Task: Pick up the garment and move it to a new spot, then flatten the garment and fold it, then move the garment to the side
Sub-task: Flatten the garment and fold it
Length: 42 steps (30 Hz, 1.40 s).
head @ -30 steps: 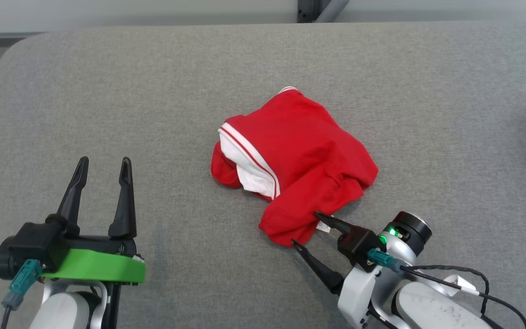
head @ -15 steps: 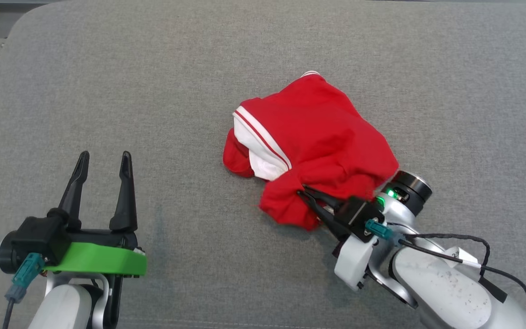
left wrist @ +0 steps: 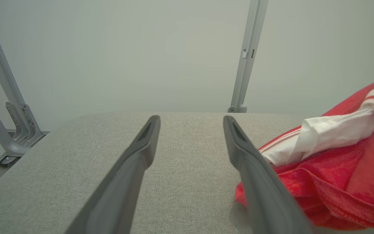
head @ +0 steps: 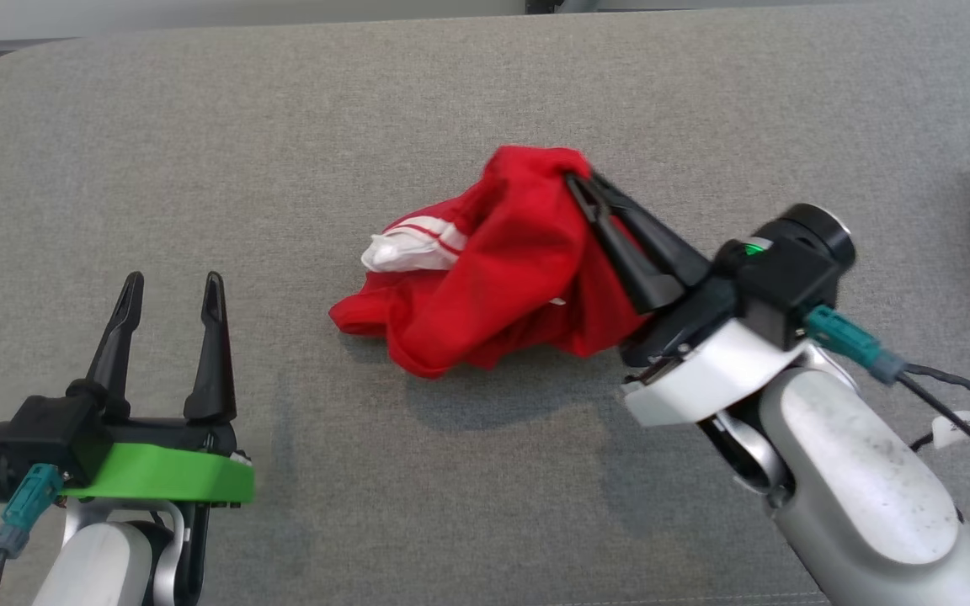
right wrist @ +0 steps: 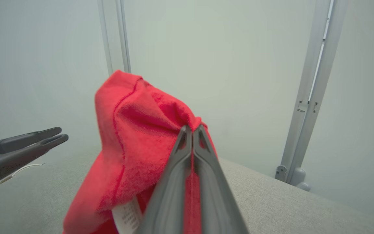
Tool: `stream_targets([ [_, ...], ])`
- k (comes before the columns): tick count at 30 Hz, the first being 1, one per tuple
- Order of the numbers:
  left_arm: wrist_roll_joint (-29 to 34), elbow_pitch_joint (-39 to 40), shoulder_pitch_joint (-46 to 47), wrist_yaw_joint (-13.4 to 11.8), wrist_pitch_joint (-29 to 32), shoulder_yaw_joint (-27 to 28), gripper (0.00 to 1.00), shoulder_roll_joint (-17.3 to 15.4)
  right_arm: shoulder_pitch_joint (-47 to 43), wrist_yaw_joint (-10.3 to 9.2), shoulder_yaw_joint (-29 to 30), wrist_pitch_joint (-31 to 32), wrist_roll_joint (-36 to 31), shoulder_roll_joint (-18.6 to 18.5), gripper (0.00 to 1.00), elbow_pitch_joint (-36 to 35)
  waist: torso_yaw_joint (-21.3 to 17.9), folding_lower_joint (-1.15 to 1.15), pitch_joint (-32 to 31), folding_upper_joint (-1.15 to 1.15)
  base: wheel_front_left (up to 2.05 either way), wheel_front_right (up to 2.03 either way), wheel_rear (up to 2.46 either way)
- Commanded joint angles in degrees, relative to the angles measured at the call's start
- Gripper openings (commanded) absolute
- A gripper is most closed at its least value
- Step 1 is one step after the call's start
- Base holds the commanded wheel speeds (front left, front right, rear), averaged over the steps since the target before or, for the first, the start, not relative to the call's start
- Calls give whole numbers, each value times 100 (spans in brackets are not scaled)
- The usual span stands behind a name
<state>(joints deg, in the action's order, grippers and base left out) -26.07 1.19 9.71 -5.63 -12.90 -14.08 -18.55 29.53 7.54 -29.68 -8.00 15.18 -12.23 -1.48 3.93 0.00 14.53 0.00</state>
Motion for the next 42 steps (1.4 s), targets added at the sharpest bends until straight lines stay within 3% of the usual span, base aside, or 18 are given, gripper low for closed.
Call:
stream_targets([
  [1, 31, 18, -11, -18, 19, 5, 100, -41, -195, -11, 225, -33, 79, 4, 0, 37, -60, 0, 33, 0, 0, 0, 0],
  [9, 31, 72, 102, -6, 70, -67, 100, -59, -1159, -9, 2007, -292, 407, 311, 0, 974, -132, 0, 203, 0, 0, 0, 0],
  [16, 46, 86, 185, -22, 98, -99, 100, -90, -1060, -7, 2511, -579, 601, 551, 0, 2113, -213, 0, 298, 0, 0, 0, 0],
  [17, 41, 82, 188, -23, 92, -106, 100, -93, -1009, -7, 2519, -599, 580, 556, 38, 2230, -222, 0, 297, 0, 0, 0, 0],
  [18, 40, 81, 195, -21, 96, -114, 100, -93, -960, -7, 2512, -626, 568, 567, 95, 2335, -229, 0, 293, 0, 0, 0, 0],
  [19, 44, 76, 197, -24, 100, -123, 100, -94, -933, -7, 2501, -641, 563, 578, 100, 2432, -235, 0, 284, 0, 0, 0, 0],
  [27, 40, 61, 71, -90, 54, -122, 100, -87, -1297, -7, 2733, -723, 194, 403, 100, 2433, -299, 0, 87, 0, 0, 0, 0],
  [35, -9, 73, -107, -196, 6, -48, 100, -107, -1781, -7, 3109, -726, -228, 353, 100, 1477, -423, 0, -178, 0, 0, 0, 0],
  [42, -9, 92, -246, -238, 43, -113, 100, -114, -1874, -7, 2835, -418, -452, 428, 100, 513, -518, 0, -429, 0, 0, 0, 0],
])
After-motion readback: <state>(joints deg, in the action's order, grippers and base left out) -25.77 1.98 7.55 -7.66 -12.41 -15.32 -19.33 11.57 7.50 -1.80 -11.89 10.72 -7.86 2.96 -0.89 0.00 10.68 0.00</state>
